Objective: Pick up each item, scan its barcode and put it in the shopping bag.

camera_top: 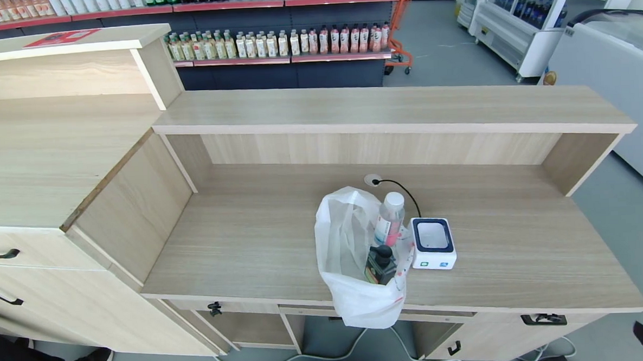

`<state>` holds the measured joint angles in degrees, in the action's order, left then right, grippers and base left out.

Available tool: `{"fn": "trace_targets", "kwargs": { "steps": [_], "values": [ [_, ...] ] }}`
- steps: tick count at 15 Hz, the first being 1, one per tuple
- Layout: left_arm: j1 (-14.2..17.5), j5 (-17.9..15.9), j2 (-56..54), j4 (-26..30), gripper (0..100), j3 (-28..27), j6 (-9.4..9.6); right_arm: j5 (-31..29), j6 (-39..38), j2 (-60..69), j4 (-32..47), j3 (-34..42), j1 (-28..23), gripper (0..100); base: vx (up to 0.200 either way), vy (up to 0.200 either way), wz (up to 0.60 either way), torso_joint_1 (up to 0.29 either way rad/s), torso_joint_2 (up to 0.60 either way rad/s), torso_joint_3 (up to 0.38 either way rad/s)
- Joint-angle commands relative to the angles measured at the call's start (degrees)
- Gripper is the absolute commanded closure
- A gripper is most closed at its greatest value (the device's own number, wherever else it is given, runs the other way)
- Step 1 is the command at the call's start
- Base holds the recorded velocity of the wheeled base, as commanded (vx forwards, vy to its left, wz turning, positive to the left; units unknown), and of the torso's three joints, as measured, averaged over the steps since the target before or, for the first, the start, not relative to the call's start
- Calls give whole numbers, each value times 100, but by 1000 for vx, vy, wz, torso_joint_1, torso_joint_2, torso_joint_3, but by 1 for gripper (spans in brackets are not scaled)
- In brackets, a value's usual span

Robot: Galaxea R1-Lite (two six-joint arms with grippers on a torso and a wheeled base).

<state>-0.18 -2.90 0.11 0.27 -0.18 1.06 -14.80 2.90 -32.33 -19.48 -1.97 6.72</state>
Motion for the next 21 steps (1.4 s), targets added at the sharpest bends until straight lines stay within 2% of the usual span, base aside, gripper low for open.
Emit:
{"fn": "trace_targets", "kwargs": {
  "steps": [1,4,5,8,21],
  "values": [
    [1,0,-2,0,100,1,-1,337,369,2046,1025,197,-795,0,0,0,0,0,0,0],
    [1,0,-2,0,100,1,-1,917,360,2873,1394,197,-865,0,0,0,0,0,0,0],
    [1,0,-2,0,100,1,8,935,325,3198,1421,197,-707,0,0,0,0,0,0,0],
    [1,0,-2,0,100,1,-1,926,0,3233,1421,197,-680,0,0,0,0,0,0,0],
    [1,0,-2,0,100,1,-1,891,-26,3233,1438,197,-680,0,0,0,0,0,0,0]
  ]
}}
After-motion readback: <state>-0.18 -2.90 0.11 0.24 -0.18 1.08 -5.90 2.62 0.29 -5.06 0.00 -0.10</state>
